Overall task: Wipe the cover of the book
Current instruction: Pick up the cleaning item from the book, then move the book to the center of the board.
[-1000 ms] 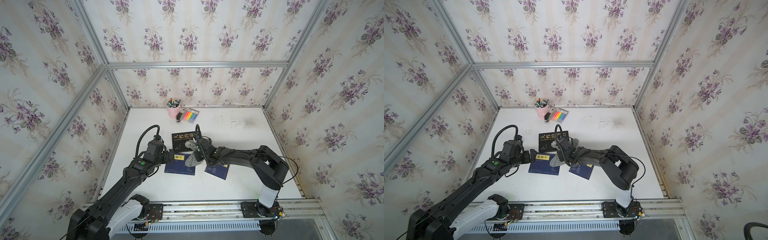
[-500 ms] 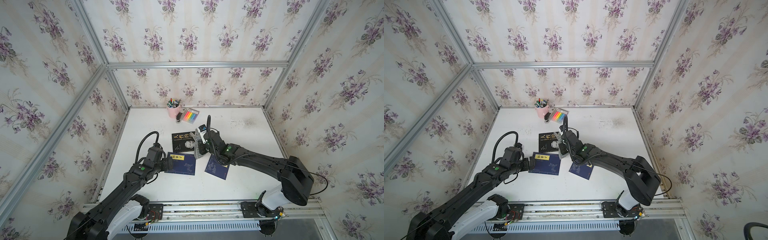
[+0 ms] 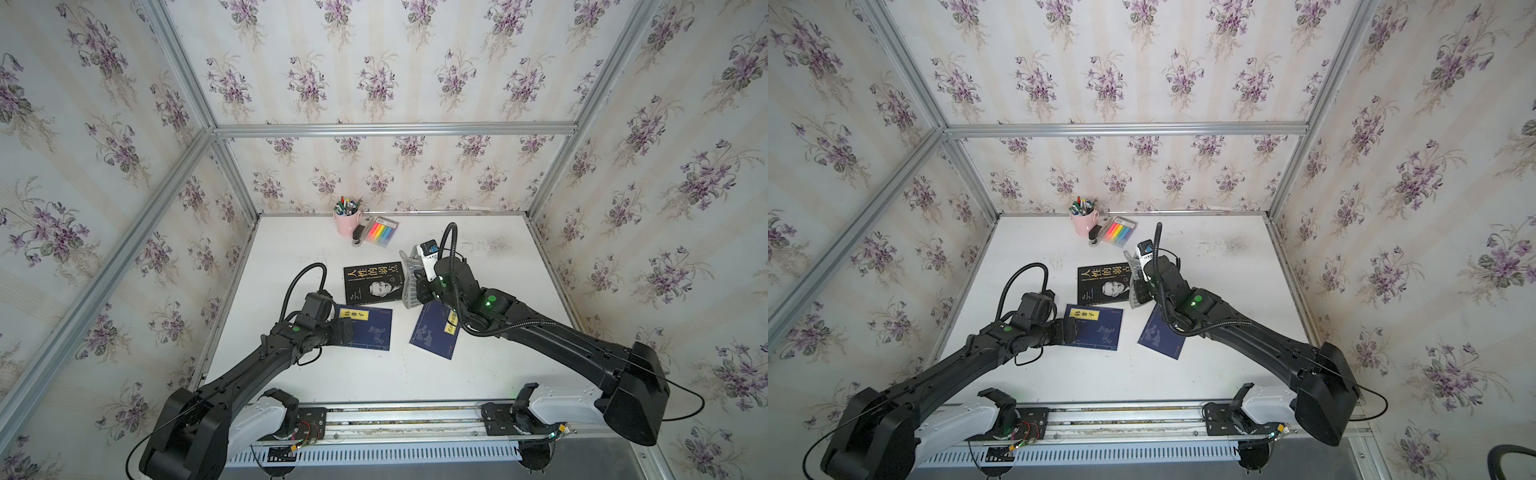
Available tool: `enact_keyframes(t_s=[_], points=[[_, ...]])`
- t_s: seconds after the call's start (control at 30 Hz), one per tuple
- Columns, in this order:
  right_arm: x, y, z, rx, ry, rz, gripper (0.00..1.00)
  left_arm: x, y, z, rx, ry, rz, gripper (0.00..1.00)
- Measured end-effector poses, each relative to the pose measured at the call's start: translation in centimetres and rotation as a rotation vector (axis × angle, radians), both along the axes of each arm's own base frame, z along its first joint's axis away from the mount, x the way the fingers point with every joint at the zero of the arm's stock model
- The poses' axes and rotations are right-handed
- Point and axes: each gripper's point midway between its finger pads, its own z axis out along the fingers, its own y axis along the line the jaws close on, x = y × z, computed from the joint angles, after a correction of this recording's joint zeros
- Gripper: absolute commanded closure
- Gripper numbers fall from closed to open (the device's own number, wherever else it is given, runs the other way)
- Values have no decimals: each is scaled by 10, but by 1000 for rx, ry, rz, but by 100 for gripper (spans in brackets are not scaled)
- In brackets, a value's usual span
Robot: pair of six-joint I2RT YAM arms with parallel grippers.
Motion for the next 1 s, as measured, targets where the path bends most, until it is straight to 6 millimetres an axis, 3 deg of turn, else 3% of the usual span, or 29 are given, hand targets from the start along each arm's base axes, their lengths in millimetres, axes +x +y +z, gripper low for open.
enact_keyframes(t_s=[0.23, 0.43, 0.77, 1.0], points=[[-1, -14, -6, -7, 4, -19, 100, -2, -2, -17, -21, 64, 46, 7], [-2, -22, -10, -4, 14, -23, 100, 3, -14, -18, -73, 57, 45, 17], [-3, -23, -17, -1, 37, -8, 100, -3, -56, -15, -173, 67, -30, 18], [-4, -22, -20, -1, 45, -2, 100, 10, -85, -14, -237, 66, -55, 24]])
